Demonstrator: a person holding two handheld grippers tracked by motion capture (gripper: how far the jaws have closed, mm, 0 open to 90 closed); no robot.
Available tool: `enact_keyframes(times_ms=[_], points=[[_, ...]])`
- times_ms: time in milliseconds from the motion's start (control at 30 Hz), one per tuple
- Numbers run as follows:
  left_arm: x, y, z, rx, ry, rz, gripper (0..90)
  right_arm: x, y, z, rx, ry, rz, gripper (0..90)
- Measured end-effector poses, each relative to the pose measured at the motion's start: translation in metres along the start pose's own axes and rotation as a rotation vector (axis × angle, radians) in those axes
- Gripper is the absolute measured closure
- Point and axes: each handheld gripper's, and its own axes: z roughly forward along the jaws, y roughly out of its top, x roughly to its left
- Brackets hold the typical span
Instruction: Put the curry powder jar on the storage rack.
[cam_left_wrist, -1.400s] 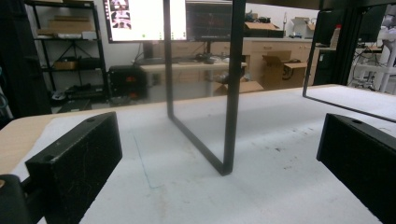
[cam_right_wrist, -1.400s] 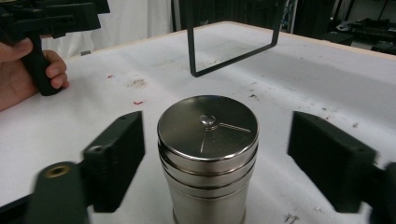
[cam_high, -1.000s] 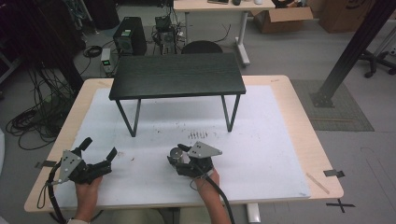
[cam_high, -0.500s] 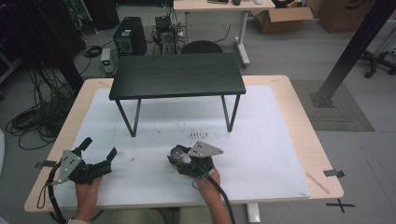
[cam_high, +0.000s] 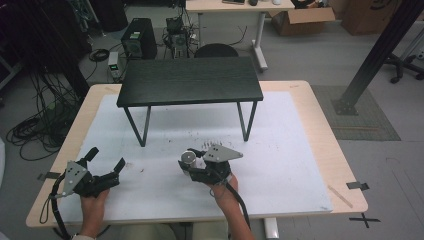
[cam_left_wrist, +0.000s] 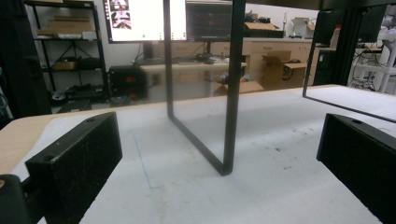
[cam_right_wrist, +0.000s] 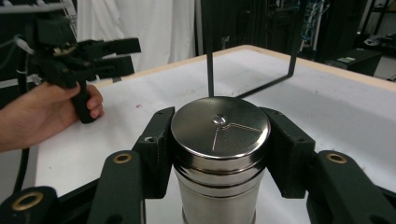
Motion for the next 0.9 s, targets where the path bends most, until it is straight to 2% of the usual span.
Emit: enact_keyframes(times_ms=[233,600,900], points=[[0.000,0.000,0.000,0.001,0.000,0.001,0.4,0.000,0.024,-0.005,-0.017,0.028,-0.020,48.2],[0.000,0.000,0.000,0.000,0.000,0.000,0.5,0.000,0.052,-0.009,-0.035,0.059,-0.023,48.2],[0.000,0.000,0.000,0.000,0.000,-0.001,0.4,-0.003,0.091,-0.014,-0.054,0.095,-0.020,48.3]])
